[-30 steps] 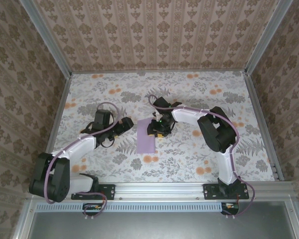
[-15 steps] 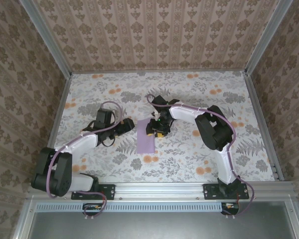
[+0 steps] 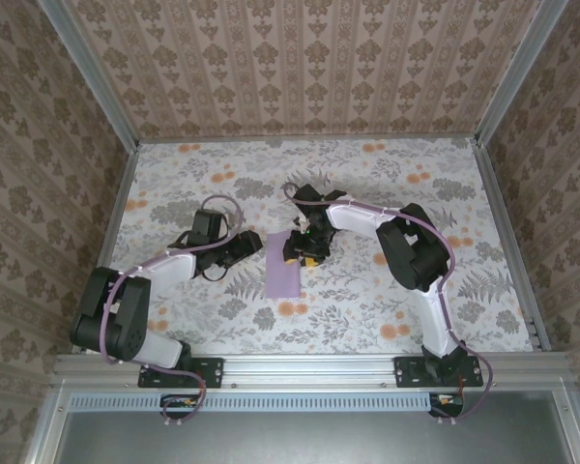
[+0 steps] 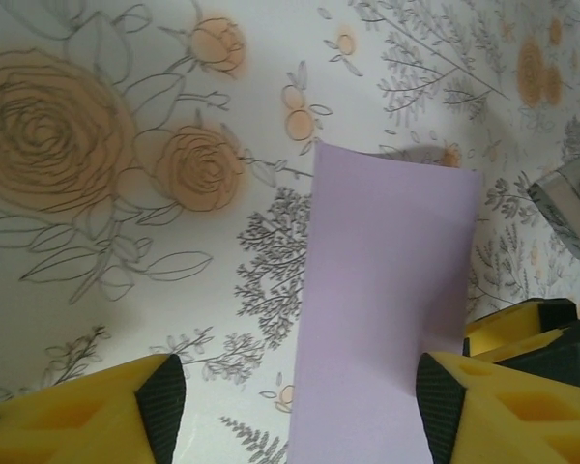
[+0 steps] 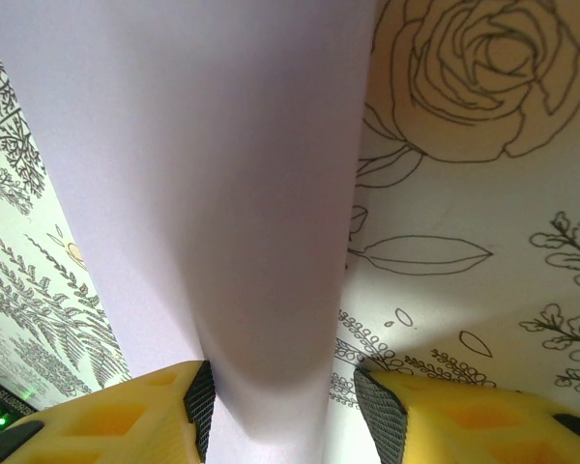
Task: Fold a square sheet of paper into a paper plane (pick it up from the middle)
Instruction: Fold the square sheet of paper in half at the center of the table.
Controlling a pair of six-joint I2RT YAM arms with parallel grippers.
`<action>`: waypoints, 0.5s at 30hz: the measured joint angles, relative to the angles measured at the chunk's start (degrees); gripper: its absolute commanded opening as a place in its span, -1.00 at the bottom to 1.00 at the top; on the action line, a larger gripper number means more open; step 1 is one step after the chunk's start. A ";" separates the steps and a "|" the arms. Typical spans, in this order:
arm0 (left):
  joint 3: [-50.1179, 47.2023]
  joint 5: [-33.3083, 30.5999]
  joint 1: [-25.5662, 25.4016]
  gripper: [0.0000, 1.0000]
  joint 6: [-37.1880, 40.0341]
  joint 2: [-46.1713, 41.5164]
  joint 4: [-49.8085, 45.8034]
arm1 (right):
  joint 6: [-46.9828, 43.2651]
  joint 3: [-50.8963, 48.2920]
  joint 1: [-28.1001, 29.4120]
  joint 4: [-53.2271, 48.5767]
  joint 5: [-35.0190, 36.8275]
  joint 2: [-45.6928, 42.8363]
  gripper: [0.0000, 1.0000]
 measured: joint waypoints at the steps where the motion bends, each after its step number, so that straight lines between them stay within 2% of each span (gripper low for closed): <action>1: 0.00 0.07 -0.44 0.18 0.00 0.00 0.39 | 0.00 0.02 0.00 -0.02 0.00 0.02 0.05; 8: 0.17 2.05 -2.38 -0.28 -0.20 2.29 3.23 | 0.00 0.09 0.00 -0.13 0.02 0.13 0.05; 15: 0.35 2.89 -3.67 -0.53 -1.09 4.28 5.01 | -0.39 0.94 0.00 -1.11 0.04 0.68 0.05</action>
